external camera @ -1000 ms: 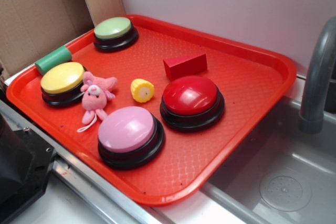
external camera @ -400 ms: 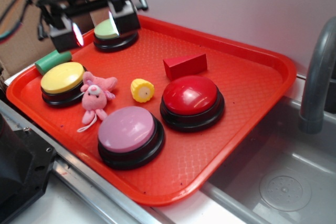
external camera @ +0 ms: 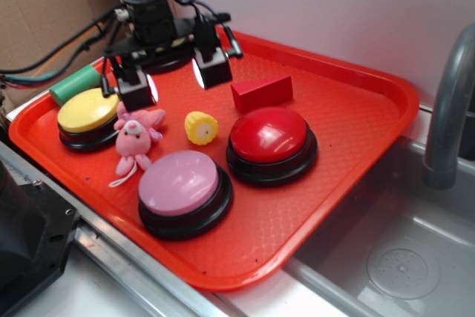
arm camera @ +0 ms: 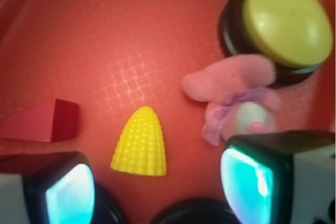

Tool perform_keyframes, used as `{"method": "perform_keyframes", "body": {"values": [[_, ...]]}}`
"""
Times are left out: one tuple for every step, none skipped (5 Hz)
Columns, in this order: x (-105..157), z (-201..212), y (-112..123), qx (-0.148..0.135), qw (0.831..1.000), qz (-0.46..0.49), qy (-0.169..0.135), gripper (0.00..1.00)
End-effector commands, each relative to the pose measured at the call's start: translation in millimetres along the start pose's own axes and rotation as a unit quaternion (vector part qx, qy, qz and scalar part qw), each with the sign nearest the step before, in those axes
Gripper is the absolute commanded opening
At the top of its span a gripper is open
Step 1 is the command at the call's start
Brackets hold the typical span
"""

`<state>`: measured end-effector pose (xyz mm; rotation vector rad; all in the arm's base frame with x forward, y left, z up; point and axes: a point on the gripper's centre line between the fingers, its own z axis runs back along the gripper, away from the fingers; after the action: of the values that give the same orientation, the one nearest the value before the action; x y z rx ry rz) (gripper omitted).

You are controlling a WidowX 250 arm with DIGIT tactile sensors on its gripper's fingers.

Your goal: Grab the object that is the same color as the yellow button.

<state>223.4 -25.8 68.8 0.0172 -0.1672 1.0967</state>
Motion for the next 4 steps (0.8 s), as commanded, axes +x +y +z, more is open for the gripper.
{"method": "perform_keyframes", "body": {"values": [[12, -39, -6, -0.007, 1.000, 0.019, -0.003, 1.00], [15, -49, -7, 0.002, 1.000, 0.028, 0.011, 1.00], [11, -50, -6, 0.011, 0.999, 0.020, 0.038, 1.00], [7, -50, -5, 0.030, 0.998, 0.021, 0.052, 0.14]]}}
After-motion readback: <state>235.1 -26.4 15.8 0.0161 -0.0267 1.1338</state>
